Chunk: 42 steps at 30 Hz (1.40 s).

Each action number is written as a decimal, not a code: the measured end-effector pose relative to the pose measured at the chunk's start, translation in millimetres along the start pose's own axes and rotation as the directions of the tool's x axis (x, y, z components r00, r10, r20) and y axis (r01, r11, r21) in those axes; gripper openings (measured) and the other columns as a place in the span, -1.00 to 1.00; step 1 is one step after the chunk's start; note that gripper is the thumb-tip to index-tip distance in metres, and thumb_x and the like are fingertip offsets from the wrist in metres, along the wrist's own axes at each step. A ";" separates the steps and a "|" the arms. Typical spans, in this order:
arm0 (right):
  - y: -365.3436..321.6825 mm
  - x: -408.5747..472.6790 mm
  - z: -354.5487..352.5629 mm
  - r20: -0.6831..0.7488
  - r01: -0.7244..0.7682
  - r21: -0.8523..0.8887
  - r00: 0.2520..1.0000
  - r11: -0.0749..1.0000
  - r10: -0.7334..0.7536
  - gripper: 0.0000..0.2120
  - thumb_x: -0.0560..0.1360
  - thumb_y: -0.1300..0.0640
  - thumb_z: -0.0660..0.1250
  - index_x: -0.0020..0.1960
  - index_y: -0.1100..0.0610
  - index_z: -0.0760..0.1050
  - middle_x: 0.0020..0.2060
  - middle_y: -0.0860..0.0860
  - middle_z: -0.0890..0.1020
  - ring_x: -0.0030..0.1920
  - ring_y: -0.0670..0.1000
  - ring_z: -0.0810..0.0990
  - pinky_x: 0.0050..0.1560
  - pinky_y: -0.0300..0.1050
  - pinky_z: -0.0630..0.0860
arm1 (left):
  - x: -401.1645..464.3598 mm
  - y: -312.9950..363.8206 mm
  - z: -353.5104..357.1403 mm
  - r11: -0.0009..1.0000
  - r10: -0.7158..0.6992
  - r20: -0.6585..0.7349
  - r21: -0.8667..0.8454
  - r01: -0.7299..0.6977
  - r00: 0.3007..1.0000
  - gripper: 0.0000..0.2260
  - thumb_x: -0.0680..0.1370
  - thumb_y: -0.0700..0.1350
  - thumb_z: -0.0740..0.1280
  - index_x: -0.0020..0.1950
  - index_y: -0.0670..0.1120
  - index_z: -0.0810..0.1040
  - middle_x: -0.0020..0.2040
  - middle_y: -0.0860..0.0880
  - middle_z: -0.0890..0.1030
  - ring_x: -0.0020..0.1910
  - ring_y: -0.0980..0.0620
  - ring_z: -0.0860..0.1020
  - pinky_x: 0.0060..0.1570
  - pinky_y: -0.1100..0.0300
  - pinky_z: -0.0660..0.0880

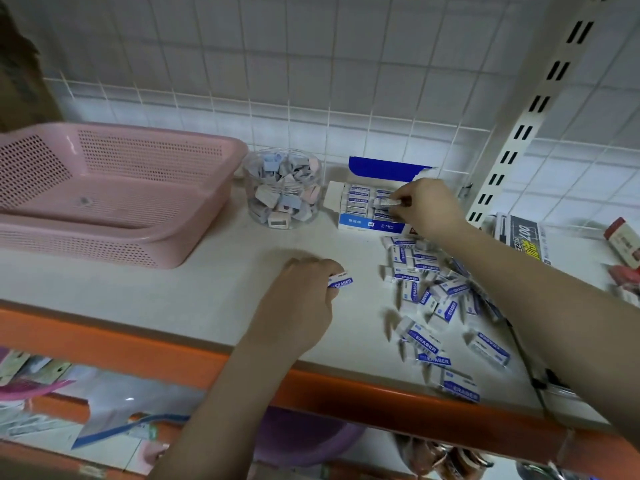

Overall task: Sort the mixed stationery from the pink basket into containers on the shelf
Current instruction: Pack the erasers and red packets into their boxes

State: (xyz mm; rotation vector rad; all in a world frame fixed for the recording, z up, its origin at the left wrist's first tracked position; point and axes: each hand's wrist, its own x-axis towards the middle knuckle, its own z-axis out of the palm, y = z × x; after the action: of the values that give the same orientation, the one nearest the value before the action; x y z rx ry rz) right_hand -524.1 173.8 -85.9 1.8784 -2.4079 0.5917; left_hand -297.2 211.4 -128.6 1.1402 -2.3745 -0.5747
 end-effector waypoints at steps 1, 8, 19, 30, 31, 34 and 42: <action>-1.4 0.0 1.3 0.001 0.009 -0.004 1.000 1.000 -0.009 -0.73 0.54 0.16 0.31 0.21 0.19 0.57 0.07 0.15 0.63 0.05 0.10 0.57 0.07 -0.09 0.48 | 0.0 -0.3 -0.9 1.000 -0.010 -0.009 -0.030 0.009 1.000 -0.77 0.56 -0.21 0.26 0.19 -0.05 0.55 0.03 -0.02 0.60 0.06 -0.02 0.49 0.08 0.10 0.42; -1.1 6.5 13.4 0.054 -0.017 0.000 0.998 1.000 0.017 -0.72 0.57 0.12 0.27 0.23 0.17 0.56 0.17 0.12 0.59 0.16 0.08 0.51 0.16 -0.14 0.40 | 2.0 -3.6 -6.2 0.982 -0.037 -0.091 -0.189 0.020 0.995 -0.72 0.56 -0.20 0.29 0.28 -0.07 0.54 0.15 0.01 0.61 0.09 0.07 0.55 0.10 0.33 0.41; 4.0 -7.3 11.5 -0.058 -0.085 0.186 0.994 0.979 0.097 -0.81 0.51 0.27 0.31 0.09 0.20 0.63 0.04 0.08 0.66 0.02 0.04 0.60 0.06 -0.16 0.51 | 22.8 -6.5 -12.6 0.949 -0.060 -0.058 -0.313 0.039 0.996 -0.69 0.55 -0.21 0.32 0.29 -0.06 0.53 0.14 0.02 0.62 0.08 0.17 0.56 -0.05 0.58 0.34; 29.9 -100.0 -52.6 0.165 0.064 0.143 0.982 0.988 -0.088 -0.88 0.48 0.16 0.38 -0.06 -0.01 0.66 -0.15 -0.21 0.67 -0.22 -0.32 0.56 -0.19 -0.58 0.36 | 126.5 32.9 1.2 0.981 0.184 0.093 -0.076 -0.177 0.979 -0.69 0.55 -0.22 0.32 0.30 -0.16 0.52 0.19 -0.08 0.57 0.11 0.07 0.54 0.05 0.35 0.40; 33.3 -107.2 -54.6 0.168 0.084 0.107 0.981 0.991 -0.101 -0.87 0.49 0.14 0.37 0.00 0.01 0.66 -0.07 -0.16 0.68 -0.17 -0.30 0.56 -0.15 -0.55 0.36 | 135.1 34.6 6.3 0.982 0.187 0.087 -0.035 -0.184 0.979 -0.68 0.56 -0.23 0.31 0.31 -0.16 0.50 0.20 -0.10 0.56 0.14 0.00 0.53 0.10 0.27 0.41; 44.2 -125.4 -55.0 0.226 0.116 0.025 0.967 0.993 -0.119 -0.73 0.52 0.11 0.35 0.21 -0.01 0.57 0.12 -0.12 0.63 0.04 -0.16 0.56 -0.04 -0.45 0.33 | 155.4 32.3 20.7 0.974 0.166 0.090 0.141 -0.178 0.982 -0.67 0.59 -0.25 0.26 0.35 -0.12 0.47 0.22 -0.12 0.55 0.09 -0.03 0.52 0.03 0.20 0.41; 45.5 -144.8 -40.4 0.168 0.087 -0.033 0.982 0.996 -0.080 -0.59 0.55 0.14 0.29 0.38 -0.04 0.39 0.26 -0.04 0.51 0.29 -0.03 0.40 0.19 -0.42 0.17 | 170.0 21.6 25.1 0.912 0.240 0.098 0.317 -0.259 0.966 -0.77 0.59 -0.20 0.25 0.23 -0.16 0.56 0.11 -0.15 0.59 0.01 -0.07 0.53 0.04 0.09 0.46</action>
State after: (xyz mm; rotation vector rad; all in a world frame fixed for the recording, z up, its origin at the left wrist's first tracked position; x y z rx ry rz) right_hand -536.0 330.0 -97.7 2.0777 -2.4021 0.3921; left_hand -419.9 92.1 -102.0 0.9317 -2.6811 -0.1273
